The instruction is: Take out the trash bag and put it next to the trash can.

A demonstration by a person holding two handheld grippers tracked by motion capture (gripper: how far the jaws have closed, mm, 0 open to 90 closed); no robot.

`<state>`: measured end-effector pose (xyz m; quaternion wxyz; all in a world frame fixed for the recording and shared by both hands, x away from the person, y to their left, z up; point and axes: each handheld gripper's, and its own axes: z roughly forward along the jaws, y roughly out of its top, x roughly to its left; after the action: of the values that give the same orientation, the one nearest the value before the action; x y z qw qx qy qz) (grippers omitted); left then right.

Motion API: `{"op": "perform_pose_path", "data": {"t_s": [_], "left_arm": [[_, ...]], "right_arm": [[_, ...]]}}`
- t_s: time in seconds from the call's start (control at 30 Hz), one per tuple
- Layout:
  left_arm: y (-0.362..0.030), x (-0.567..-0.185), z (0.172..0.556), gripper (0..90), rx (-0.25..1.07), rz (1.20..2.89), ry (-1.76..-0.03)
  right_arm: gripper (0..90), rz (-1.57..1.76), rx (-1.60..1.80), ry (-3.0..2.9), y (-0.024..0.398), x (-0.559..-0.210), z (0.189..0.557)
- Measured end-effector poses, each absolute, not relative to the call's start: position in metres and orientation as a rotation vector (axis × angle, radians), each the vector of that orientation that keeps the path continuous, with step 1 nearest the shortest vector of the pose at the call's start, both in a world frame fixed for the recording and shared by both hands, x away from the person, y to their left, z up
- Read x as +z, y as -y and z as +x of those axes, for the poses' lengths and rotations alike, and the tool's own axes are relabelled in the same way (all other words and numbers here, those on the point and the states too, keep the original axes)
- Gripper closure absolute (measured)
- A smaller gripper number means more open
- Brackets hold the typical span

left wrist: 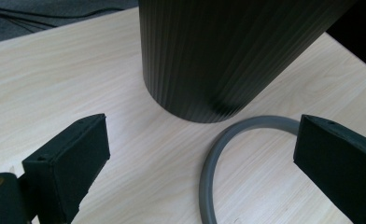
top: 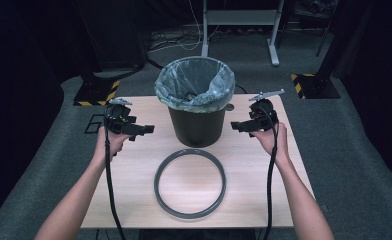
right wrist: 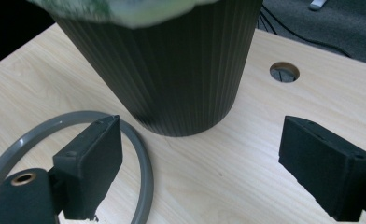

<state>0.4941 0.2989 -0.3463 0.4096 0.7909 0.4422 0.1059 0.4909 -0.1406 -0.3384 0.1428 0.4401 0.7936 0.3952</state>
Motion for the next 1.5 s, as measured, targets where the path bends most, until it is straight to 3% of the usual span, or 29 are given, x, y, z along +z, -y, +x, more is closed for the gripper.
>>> {"op": "perform_pose_path", "data": {"t_s": [0.93,1.5], "left_arm": [[-0.295,-0.280,0.525,4.3,0.289,1.985,-1.086],[-0.271,-0.255,0.566,9.1,0.331,1.996,-1.143]], "right_arm": [[14.3,1.220,1.144,-2.228,0.123,-0.259,0.524],[24.1,1.329,1.068,-2.178,0.115,-0.250,0.563]]}}
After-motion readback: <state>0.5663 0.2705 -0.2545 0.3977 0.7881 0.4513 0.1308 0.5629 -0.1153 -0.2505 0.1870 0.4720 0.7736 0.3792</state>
